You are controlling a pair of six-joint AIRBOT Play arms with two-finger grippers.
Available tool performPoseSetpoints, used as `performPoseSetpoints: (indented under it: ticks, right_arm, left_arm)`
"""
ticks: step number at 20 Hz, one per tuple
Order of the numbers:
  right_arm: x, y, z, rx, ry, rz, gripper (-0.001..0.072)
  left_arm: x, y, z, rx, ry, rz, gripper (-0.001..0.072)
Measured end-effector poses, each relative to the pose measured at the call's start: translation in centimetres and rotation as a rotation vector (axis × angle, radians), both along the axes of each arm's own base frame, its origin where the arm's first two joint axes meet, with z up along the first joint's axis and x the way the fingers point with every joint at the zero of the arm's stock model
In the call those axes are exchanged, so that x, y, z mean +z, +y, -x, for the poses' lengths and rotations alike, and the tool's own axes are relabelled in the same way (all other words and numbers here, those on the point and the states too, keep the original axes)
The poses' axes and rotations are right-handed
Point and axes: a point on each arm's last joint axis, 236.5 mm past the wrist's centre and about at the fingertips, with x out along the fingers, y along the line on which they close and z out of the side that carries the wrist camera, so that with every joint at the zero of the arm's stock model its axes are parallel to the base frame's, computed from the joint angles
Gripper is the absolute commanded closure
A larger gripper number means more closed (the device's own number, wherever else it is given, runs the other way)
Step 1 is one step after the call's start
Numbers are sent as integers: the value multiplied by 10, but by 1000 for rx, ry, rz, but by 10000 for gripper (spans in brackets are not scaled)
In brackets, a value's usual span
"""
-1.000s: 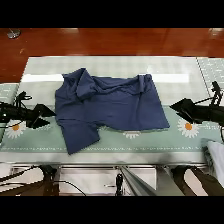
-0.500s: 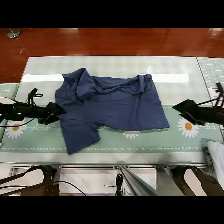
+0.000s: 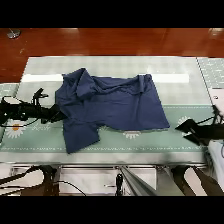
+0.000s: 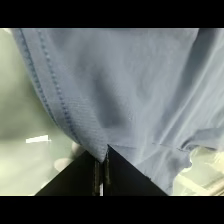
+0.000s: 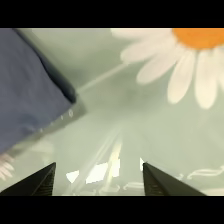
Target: Fold the shirts.
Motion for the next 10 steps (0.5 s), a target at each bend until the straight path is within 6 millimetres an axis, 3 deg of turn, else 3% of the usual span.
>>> performPoseSetpoints:
  ticks: [4, 10]
  right_arm:
    - [-17, 25, -1, 75, 26, -63, 91]
    - [-27, 46, -44, 106, -11, -139, 92]
  left_arm:
    - [0, -1, 0, -12, -8, 0, 684]
    - [0, 0, -2, -14, -18, -6, 684]
